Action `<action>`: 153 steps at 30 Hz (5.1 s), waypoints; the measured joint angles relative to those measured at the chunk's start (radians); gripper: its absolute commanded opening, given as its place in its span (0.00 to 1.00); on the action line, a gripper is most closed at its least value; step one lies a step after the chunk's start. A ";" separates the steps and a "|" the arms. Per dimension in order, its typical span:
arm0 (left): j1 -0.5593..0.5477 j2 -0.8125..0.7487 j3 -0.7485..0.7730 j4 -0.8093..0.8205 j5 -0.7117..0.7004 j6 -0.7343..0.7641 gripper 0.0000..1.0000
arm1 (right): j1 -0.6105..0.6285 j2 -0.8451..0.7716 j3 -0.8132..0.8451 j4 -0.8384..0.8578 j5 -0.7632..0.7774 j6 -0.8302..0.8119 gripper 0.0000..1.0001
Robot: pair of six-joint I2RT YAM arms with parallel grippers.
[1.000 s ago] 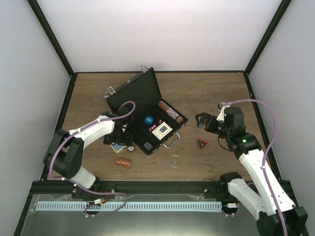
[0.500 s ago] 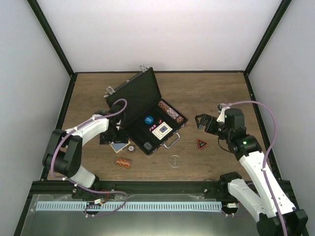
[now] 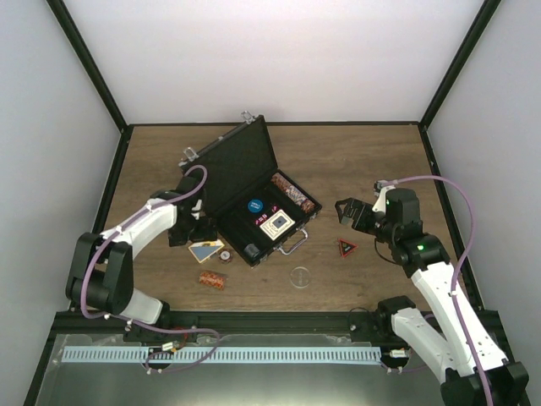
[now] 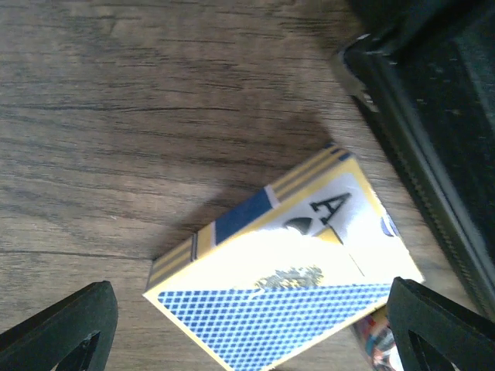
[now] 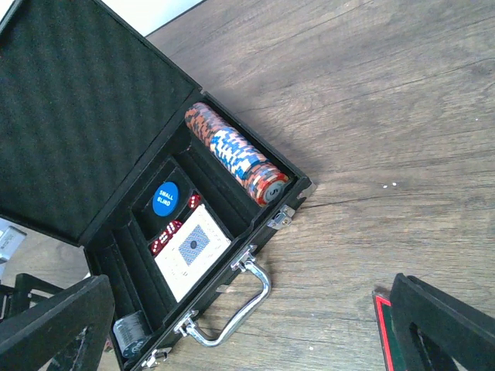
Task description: Pack up texas hold em set
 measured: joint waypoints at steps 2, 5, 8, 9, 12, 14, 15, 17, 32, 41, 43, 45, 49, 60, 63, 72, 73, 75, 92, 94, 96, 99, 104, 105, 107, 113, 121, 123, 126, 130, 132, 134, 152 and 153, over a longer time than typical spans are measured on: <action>0.000 -0.022 0.000 -0.002 0.017 0.008 0.97 | 0.000 0.000 0.000 0.000 0.000 0.000 1.00; 0.000 -0.040 0.002 -0.022 0.039 0.032 0.97 | 0.000 0.000 -0.001 0.000 0.000 0.000 1.00; 0.000 -0.041 0.004 -0.058 0.058 0.058 0.97 | 0.000 0.000 -0.002 0.000 0.000 0.000 1.00; 0.000 -0.041 0.006 -0.071 0.065 0.067 0.97 | 0.000 0.000 -0.002 0.000 0.000 0.000 1.00; 0.000 -0.040 0.018 -0.105 0.087 0.083 0.97 | 0.000 0.000 -0.003 0.000 0.000 0.000 1.00; 0.000 -0.034 0.031 -0.121 0.094 0.093 0.96 | 0.000 -0.001 -0.008 0.001 0.000 0.000 1.00; -0.001 -0.031 0.034 -0.122 0.097 0.096 0.96 | 0.000 -0.002 -0.011 0.000 0.000 0.001 1.00; -0.003 -0.017 0.039 -0.125 0.103 0.101 0.96 | 0.000 -0.005 -0.014 0.000 0.000 0.001 1.00; -0.016 0.056 0.039 -0.051 0.108 0.126 0.95 | 0.000 -0.024 -0.028 0.001 -0.001 0.011 1.00; -0.016 0.056 0.036 0.005 0.133 0.114 0.95 | 0.000 -0.021 -0.028 0.001 0.000 0.011 1.00; -0.016 0.057 0.027 0.019 0.134 0.103 0.95 | 0.000 -0.020 -0.028 0.001 -0.001 0.011 1.00; -0.016 0.057 0.021 0.028 0.132 0.094 0.95 | 0.000 -0.020 -0.029 0.001 -0.001 0.011 1.00; -0.019 0.043 0.004 0.049 0.125 0.071 0.95 | 0.000 -0.021 -0.040 0.005 -0.001 0.012 1.00; -0.022 0.006 -0.037 0.101 0.109 0.008 0.95 | 0.000 -0.027 -0.060 0.006 -0.004 0.012 1.00; -0.023 -0.005 -0.045 0.101 0.099 -0.011 0.95 | 0.000 -0.032 -0.060 0.003 -0.004 0.012 1.00; -0.043 -0.066 -0.094 0.017 0.045 -0.068 0.94 | 0.000 -0.045 -0.060 0.000 -0.005 0.018 1.00; -0.045 -0.068 -0.094 0.005 0.037 -0.070 0.94 | 0.000 -0.044 -0.060 0.000 -0.006 0.018 1.00; -0.049 -0.069 -0.087 -0.025 0.011 -0.071 0.94 | 0.000 -0.042 -0.060 0.000 -0.009 0.018 1.00; -0.175 0.051 0.028 -0.152 -0.091 -0.022 1.00 | 0.000 -0.029 -0.060 0.001 -0.006 0.013 1.00; -0.177 0.063 0.041 -0.159 -0.108 -0.021 1.00 | 0.000 -0.026 -0.060 0.001 0.001 0.011 1.00; -0.179 0.074 0.053 -0.165 -0.127 -0.020 1.00 | 0.000 -0.024 -0.060 0.001 0.004 0.010 1.00; -0.179 0.103 0.063 -0.163 -0.169 -0.016 1.00 | 0.000 -0.023 -0.060 0.001 0.011 0.009 1.00; -0.181 0.145 0.091 -0.160 -0.201 0.011 1.00 | 0.000 -0.023 -0.058 0.000 0.019 -0.001 1.00; -0.180 0.154 0.093 -0.156 -0.206 0.017 1.00 | 0.000 -0.023 -0.058 0.000 0.020 -0.003 1.00; -0.179 0.170 0.094 -0.150 -0.208 0.026 1.00 | 0.000 -0.024 -0.058 0.000 0.027 -0.008 1.00; -0.179 0.203 0.113 -0.137 -0.181 0.078 1.00 | 0.000 -0.023 -0.058 0.000 0.034 -0.009 1.00; -0.167 0.253 0.171 -0.146 -0.170 0.119 1.00 | 0.000 0.002 -0.029 0.000 0.037 -0.012 1.00; -0.160 0.254 0.177 -0.143 -0.162 0.129 1.00 | 0.000 0.005 -0.021 0.002 0.037 -0.012 1.00; -0.151 0.254 0.183 -0.142 -0.148 0.136 1.00 | 0.000 0.007 -0.019 0.003 0.037 -0.012 1.00; -0.146 0.255 0.198 -0.124 -0.138 0.151 1.00 | 0.000 0.018 -0.019 0.003 0.037 -0.012 1.00; -0.146 0.255 0.206 -0.119 -0.137 0.166 1.00 | 0.000 0.018 -0.019 0.003 0.037 -0.012 1.00; -0.145 0.254 0.207 -0.116 -0.136 0.186 1.00 | 0.000 0.018 -0.019 0.003 0.037 -0.012 1.00; -0.141 0.262 0.207 -0.096 -0.089 0.293 0.96 | 0.000 0.028 -0.019 0.008 0.037 -0.012 1.00; -0.140 0.263 0.207 -0.095 -0.084 0.293 0.94 | 0.000 0.028 -0.019 0.008 0.037 -0.012 1.00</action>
